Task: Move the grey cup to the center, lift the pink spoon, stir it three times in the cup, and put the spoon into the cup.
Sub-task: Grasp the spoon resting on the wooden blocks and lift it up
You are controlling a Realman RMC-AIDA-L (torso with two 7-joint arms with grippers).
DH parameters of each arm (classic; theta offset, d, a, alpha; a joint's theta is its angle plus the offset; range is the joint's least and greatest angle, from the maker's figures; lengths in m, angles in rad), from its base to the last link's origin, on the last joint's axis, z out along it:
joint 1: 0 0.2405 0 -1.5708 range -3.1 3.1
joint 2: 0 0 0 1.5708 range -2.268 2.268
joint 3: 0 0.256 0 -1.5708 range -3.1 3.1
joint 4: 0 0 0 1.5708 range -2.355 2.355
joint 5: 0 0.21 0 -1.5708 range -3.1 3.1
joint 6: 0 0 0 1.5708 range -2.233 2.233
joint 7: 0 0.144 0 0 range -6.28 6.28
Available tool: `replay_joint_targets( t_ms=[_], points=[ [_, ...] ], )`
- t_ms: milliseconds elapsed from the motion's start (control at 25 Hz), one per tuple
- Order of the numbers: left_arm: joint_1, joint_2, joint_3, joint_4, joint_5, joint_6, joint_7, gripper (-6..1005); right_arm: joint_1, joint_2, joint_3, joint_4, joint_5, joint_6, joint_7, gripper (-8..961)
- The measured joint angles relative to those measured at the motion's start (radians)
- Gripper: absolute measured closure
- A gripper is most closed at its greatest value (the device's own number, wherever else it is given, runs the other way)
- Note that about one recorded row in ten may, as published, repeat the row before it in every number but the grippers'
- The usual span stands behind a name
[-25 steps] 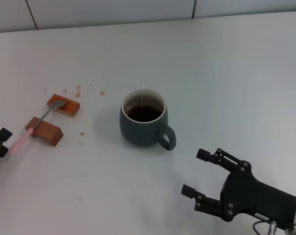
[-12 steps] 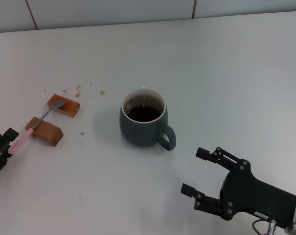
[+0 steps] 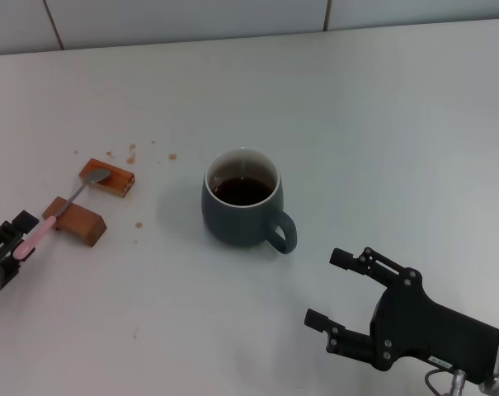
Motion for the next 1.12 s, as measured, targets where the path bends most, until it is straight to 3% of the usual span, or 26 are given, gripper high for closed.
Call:
replay_joint_targets(
  t_ms=[1120],
  points=[
    [-0.025, -0.002, 0.009, -0.025, 0.000, -0.039, -0.014, 328, -0.003, 0.002, 0.000, -0.003, 0.000, 0.005, 0.000, 127]
  ],
)
